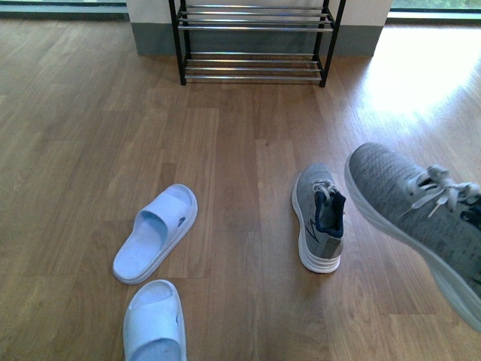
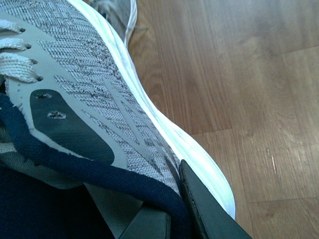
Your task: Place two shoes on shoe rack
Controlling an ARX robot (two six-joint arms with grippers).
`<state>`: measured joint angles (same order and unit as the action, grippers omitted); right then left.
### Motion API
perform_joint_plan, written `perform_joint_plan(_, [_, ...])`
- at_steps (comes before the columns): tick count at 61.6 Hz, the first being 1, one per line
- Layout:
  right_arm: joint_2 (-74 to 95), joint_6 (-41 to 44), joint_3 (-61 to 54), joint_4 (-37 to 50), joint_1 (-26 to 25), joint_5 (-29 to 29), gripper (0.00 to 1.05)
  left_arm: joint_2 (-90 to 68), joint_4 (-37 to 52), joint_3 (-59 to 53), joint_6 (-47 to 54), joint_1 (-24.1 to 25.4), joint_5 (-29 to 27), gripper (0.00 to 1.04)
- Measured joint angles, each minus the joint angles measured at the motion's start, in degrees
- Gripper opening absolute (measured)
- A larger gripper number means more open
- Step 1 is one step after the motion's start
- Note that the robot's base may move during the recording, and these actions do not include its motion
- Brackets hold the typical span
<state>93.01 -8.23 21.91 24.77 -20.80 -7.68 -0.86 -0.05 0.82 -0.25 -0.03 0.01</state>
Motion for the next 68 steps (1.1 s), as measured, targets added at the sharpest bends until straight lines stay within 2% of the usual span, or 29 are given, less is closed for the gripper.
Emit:
perform_joint_plan(12, [-20.39, -5.55, -2.01, -10.01, -2.6, 2.97, 0.02, 0.0, 0.0, 0.0, 0.0, 0.0, 0.0, 0.95])
perform_joint_plan(31, [-40.39, -7.17, -2.62, -20.09, -10.36, 0.37, 0.02, 0.0, 0.0, 0.0, 0.0, 0.0, 0.0, 0.95])
perform_joint_plan(47, [-45.62, -7.04, -4.76, -20.04, -11.5, -3.74, 0.02, 0.0, 0.0, 0.0, 0.0, 0.0, 0.0, 0.95])
perform_joint_plan(68, [-45.7, -6.97, -4.81, -20.04, -11.52, -3.58, 0.02, 0.0, 0.0, 0.0, 0.0, 0.0, -0.17, 0.95])
